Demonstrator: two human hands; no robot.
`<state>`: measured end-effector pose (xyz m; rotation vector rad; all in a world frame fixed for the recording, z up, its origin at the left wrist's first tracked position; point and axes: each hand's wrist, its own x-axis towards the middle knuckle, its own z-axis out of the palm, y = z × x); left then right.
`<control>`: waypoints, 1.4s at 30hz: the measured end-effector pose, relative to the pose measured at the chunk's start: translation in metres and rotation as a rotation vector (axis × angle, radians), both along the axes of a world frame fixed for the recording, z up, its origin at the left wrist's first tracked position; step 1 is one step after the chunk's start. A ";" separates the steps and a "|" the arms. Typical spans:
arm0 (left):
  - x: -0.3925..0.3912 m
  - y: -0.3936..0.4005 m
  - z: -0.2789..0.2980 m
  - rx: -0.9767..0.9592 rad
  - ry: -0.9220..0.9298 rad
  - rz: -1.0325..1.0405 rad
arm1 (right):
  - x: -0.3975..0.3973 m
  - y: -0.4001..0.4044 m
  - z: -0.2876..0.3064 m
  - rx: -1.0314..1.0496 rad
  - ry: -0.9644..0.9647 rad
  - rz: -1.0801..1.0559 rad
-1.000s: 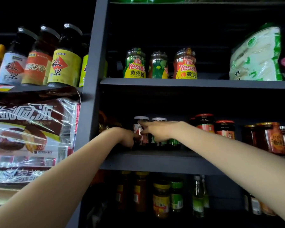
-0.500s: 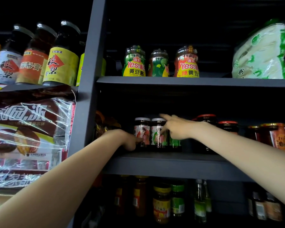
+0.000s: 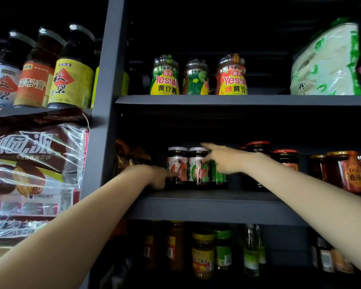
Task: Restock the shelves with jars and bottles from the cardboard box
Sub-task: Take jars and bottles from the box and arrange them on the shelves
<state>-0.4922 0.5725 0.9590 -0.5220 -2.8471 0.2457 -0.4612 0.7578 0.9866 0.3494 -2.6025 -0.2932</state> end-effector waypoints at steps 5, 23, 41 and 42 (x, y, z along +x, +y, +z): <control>0.048 -0.009 -0.005 0.347 0.527 -0.244 | 0.044 -0.041 -0.011 -0.257 0.346 0.413; 0.461 -0.403 -0.455 0.884 0.874 1.205 | 0.281 -0.560 -0.405 -0.385 -0.934 1.371; 0.702 -0.467 -0.923 1.248 -0.009 2.362 | 0.538 -0.712 -1.010 0.859 -1.341 1.526; 0.704 -0.469 -0.948 1.249 -0.006 2.371 | 0.549 -0.714 -1.038 0.911 -1.260 1.553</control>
